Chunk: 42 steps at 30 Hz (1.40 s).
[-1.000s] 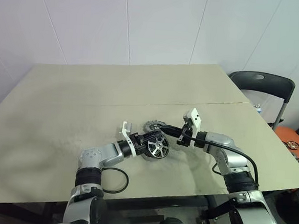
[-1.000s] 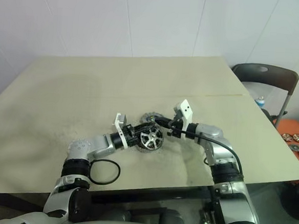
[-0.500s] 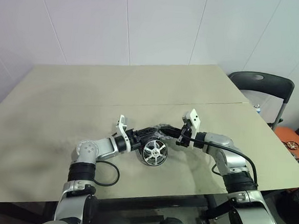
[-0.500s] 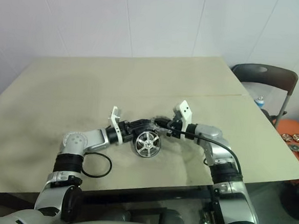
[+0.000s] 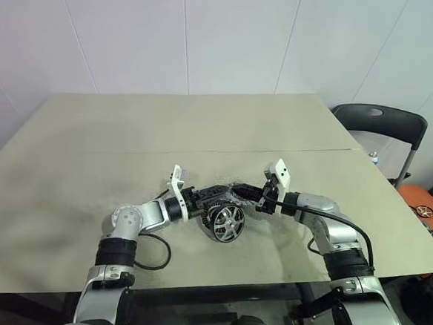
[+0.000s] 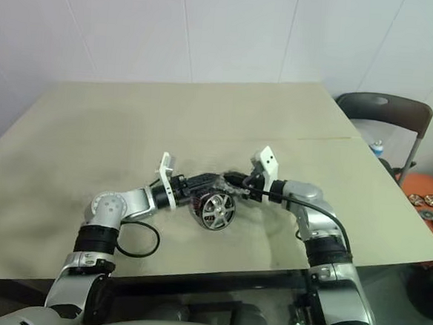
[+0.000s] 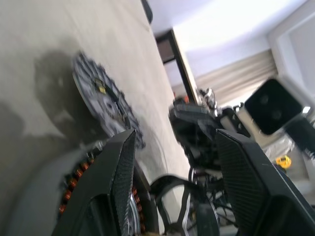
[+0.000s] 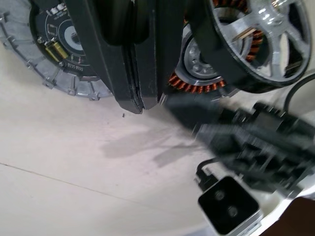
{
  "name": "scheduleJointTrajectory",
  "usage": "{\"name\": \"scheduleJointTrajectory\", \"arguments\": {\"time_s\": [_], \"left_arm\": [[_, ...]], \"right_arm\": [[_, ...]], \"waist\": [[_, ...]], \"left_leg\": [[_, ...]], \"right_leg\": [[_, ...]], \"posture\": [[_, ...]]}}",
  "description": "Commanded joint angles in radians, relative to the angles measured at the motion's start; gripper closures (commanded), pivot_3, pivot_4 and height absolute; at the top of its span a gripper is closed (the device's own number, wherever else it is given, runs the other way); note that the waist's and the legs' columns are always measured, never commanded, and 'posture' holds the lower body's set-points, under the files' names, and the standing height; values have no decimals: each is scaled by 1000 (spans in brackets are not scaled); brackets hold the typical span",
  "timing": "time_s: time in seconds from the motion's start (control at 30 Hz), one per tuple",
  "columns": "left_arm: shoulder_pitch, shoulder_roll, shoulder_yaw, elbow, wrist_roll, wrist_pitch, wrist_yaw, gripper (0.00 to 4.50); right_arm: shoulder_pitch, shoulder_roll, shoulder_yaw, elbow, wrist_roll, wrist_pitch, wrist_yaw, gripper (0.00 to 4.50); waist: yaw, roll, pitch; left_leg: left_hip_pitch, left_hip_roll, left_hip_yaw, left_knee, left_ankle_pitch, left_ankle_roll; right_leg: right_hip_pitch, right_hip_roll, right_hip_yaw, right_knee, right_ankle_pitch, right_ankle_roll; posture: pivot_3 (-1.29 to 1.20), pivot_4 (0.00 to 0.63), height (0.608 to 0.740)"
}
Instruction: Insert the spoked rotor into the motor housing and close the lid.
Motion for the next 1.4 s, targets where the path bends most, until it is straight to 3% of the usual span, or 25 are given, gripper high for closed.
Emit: {"name": "scheduleJointTrajectory", "arguments": {"time_s": [0.03, 0.27, 0.7, 0.8, 1.0, 1.13, 1.4], "left_arm": [[-20, 15, 31, -25, -11, -40, -13, 1774], [-6, 62, 76, -45, -15, -131, -54, 1774], [60, 128, 83, -59, 72, -316, -101, 1774], [67, 134, 86, -51, 80, -330, -97, 1748], [69, 136, 82, -28, 86, -349, -95, 1748], [67, 130, 79, -24, 86, -356, -93, 1748], [72, 124, 82, -24, 88, -361, -88, 1748]], "right_arm": [[-16, -25, -23, -85, 47, 13, 42, 4500], [30, -167, 84, -253, 13, 72, 157, 4500], [-49, -172, 170, -270, -107, 44, 81, 4500], [-52, -178, 180, -267, -116, 41, 85, 3966], [-45, -187, 198, -275, -126, 50, 108, 1990], [-48, -170, 222, -264, -163, 36, 81, 2162], [-42, -152, 225, -262, -178, 32, 55, 4454]], "waist": [[1, 0, 0], [3, 0, 0], [4, -2, 0], [5, -2, 0], [4, -2, 0], [3, -2, 0], [3, -4, -1]], "left_leg": [[0, 0, 0, 0, 0, 0], [-1, 0, 0, 0, 0, 0], [-1, 0, 0, 0, 0, 0], [-1, 0, 0, 0, 0, 0], [-1, 0, 0, 0, 0, 0], [-1, 0, 0, 0, 0, 0], [-1, 0, 0, 0, 0, 0]], "right_leg": [[0, 0, 0, 0, 0, 0], [0, 0, 0, -1, 0, 0], [0, 0, 0, -1, 0, 0], [0, 0, 0, -1, 0, 0], [0, 0, 0, -1, 0, 0], [0, 0, 0, -1, 0, 0], [0, 0, 0, -1, 0, 0]], "posture": [[0, 0, 740], [0, 0, 740], [0, 0, 740], [0, 0, 740], [0, 0, 740], [0, 0, 740], [0, 0, 740]]}}
